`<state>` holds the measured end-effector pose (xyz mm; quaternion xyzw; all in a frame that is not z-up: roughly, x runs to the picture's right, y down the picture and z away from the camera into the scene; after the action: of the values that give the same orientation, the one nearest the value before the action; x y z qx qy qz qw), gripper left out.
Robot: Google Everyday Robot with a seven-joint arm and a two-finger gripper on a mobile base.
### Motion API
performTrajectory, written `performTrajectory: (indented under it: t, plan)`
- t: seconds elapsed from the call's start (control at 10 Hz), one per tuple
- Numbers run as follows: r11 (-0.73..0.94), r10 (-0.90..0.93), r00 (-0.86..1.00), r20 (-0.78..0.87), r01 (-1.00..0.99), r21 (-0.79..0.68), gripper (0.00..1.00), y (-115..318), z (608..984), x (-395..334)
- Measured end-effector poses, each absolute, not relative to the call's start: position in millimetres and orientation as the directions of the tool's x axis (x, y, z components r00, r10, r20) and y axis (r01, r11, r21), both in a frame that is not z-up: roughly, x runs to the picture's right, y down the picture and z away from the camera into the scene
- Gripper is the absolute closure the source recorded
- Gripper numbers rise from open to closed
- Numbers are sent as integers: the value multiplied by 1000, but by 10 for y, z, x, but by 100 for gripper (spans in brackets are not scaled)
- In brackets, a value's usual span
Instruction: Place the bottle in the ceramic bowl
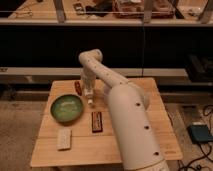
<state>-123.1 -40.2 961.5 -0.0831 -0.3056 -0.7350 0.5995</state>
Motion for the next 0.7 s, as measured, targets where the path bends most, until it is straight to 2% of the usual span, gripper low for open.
performTrajectory:
  t: [0.4,0.7]
  plan:
    - [-78,-848,-315,426,869,488,74,-664,9167,-1628]
    - [-164,-773,-481,414,781,602,74,-382,8729,-1916]
